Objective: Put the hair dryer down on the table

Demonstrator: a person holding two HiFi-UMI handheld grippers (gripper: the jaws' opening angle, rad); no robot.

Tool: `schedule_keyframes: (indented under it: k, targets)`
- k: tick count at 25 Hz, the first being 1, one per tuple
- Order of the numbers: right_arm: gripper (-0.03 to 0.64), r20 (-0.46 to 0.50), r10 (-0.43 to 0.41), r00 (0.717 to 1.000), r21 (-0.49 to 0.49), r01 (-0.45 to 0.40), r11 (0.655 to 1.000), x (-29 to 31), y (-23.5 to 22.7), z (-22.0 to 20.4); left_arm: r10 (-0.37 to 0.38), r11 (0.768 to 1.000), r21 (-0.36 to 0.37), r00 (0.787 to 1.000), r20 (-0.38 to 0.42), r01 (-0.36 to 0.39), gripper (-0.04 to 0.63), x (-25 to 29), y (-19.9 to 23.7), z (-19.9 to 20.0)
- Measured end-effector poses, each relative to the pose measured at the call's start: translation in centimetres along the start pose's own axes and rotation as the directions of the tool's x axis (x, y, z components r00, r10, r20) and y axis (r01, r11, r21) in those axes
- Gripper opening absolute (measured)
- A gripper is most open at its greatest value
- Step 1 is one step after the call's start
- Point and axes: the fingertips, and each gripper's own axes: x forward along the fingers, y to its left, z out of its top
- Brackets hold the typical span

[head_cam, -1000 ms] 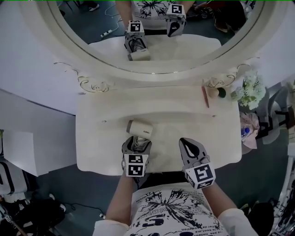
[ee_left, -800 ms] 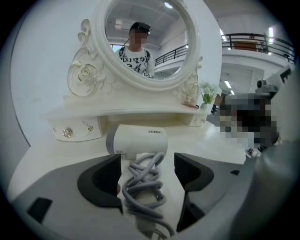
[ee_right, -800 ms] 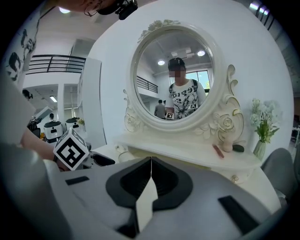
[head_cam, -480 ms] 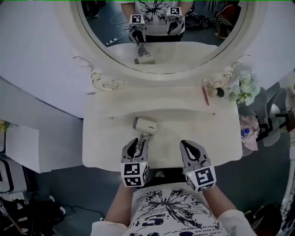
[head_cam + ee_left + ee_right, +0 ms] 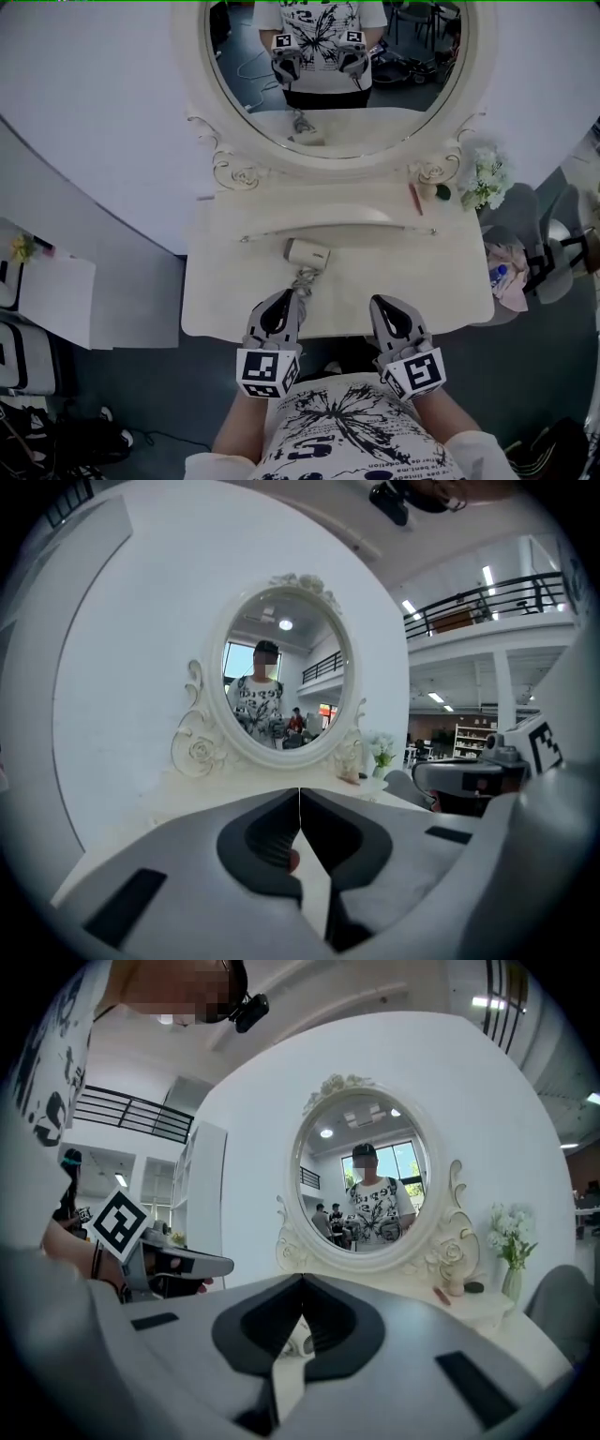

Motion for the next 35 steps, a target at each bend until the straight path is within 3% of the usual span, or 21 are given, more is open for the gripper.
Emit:
schedule_keyframes:
  k: [4,12,16,35]
  targets:
    - [0.017,0.034,-0.018,0.999,-0.021,0.018,1.0,-1.2,1.1,0.7,-0.026,0.998,0.053,0.995,0.091,0.021,0.021,-2.7,-0.8,2.6]
    - [0.017,0.076,-0.019,0.997,-0.029,0.021,0.999,-3.6,3.3,1.3,-0.078,0.994,0.091,0.98,0.183,0.062,0.02,-6.8,-2.2,4.3]
    - [0.017,0.07,-0.025,0.997,-0.071,0.03,0.997,-4.1,4.1,1.5,-0.083,0.993,0.098,0.979,0.187,0.065,0.02,-7.9,-2.1,4.3]
    - [0.018,0.054,-0.054,0.997,-0.077,0.058,0.995,-4.8,4.9,1.3,-0.062,0.996,0.069,0.983,0.171,0.051,0.02,-9.4,-1.1,3.2]
